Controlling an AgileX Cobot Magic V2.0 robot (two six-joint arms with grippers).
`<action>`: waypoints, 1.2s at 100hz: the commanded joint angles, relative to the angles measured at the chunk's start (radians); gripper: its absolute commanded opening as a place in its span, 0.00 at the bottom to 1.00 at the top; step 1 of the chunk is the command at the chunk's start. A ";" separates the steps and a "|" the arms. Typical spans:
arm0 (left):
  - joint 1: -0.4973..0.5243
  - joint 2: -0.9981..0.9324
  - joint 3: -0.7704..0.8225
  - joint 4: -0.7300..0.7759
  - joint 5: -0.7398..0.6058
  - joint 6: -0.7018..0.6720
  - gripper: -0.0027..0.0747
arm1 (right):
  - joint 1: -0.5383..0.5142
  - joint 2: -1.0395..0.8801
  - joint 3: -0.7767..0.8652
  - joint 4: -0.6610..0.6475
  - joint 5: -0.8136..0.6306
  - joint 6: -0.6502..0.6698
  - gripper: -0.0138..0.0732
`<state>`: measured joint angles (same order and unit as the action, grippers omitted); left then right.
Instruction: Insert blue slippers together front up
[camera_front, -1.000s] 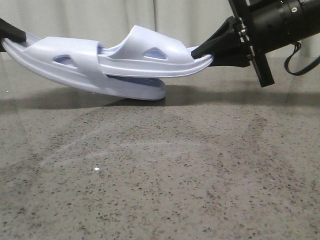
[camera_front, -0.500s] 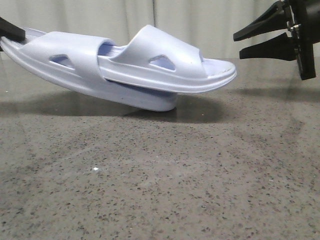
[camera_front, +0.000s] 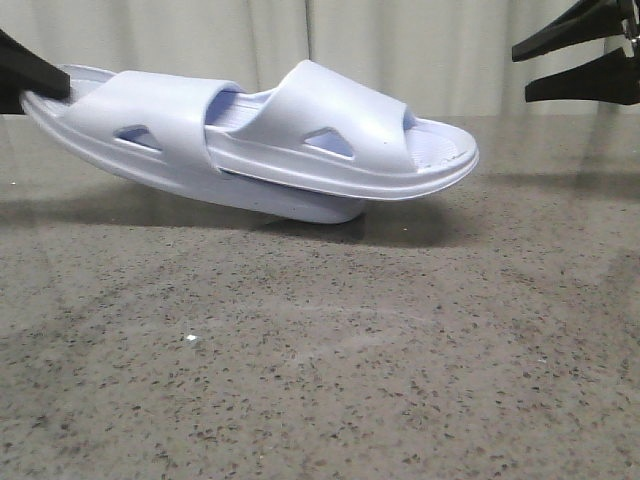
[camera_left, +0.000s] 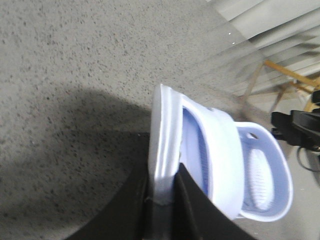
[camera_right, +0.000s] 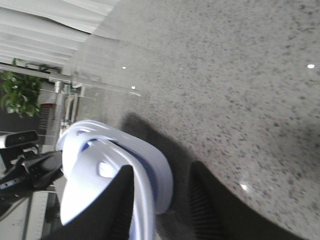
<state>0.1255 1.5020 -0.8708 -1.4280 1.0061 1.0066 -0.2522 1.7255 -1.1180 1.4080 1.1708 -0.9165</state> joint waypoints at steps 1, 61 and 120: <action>-0.011 -0.028 -0.024 -0.067 -0.012 0.064 0.06 | -0.015 -0.061 -0.029 0.009 0.139 -0.006 0.41; -0.011 -0.028 -0.170 0.244 -0.145 0.121 0.53 | -0.023 -0.066 -0.029 -0.024 0.139 -0.006 0.41; -0.007 -0.329 -0.303 0.474 -0.340 -0.092 0.05 | -0.201 -0.243 -0.021 0.231 0.125 -0.006 0.05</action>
<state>0.1210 1.2569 -1.1403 -0.9189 0.8073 0.9936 -0.4222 1.5450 -1.1180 1.4619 1.1846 -0.9144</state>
